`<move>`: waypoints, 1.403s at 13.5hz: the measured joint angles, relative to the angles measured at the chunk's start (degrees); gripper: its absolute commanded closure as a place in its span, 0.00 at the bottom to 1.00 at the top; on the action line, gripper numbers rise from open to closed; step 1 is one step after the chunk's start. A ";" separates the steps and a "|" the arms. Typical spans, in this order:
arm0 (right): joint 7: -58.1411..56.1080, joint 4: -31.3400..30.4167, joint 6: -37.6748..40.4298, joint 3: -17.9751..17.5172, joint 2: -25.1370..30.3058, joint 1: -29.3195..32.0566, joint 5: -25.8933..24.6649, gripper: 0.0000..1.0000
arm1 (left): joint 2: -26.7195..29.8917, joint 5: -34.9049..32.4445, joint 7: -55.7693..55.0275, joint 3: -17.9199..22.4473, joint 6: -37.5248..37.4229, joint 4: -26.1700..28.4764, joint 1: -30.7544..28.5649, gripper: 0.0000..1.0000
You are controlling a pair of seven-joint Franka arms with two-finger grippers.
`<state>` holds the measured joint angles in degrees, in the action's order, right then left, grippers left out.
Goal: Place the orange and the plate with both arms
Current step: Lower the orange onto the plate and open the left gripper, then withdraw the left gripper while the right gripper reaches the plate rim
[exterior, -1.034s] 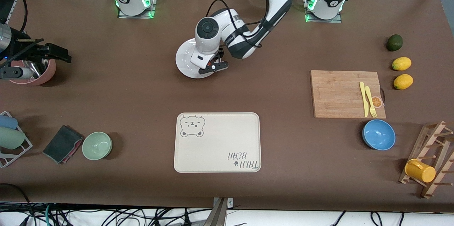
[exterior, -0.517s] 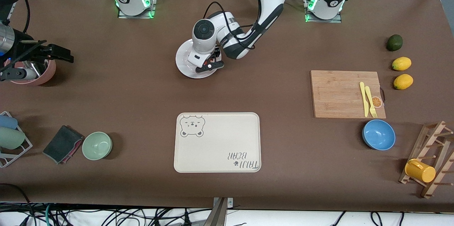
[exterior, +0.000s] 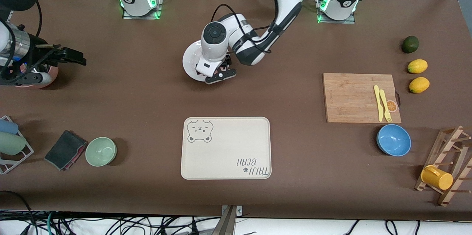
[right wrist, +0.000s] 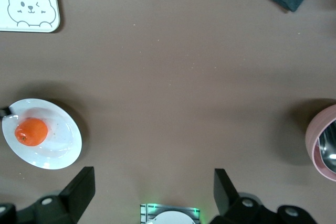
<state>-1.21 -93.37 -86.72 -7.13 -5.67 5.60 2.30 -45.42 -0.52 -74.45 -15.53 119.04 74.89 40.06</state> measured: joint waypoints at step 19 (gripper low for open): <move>-18.81 -37.77 -37.61 -12.30 2.28 -0.38 36.36 0.00 | 7.48 -6.40 53.18 1.00 -28.73 -7.95 -42.47 0.00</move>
<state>-20.02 -131.14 -124.33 -19.43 -3.39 5.22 38.66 -37.93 -6.91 -21.27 -14.53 90.31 66.93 -2.42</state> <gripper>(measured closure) 0.000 0.000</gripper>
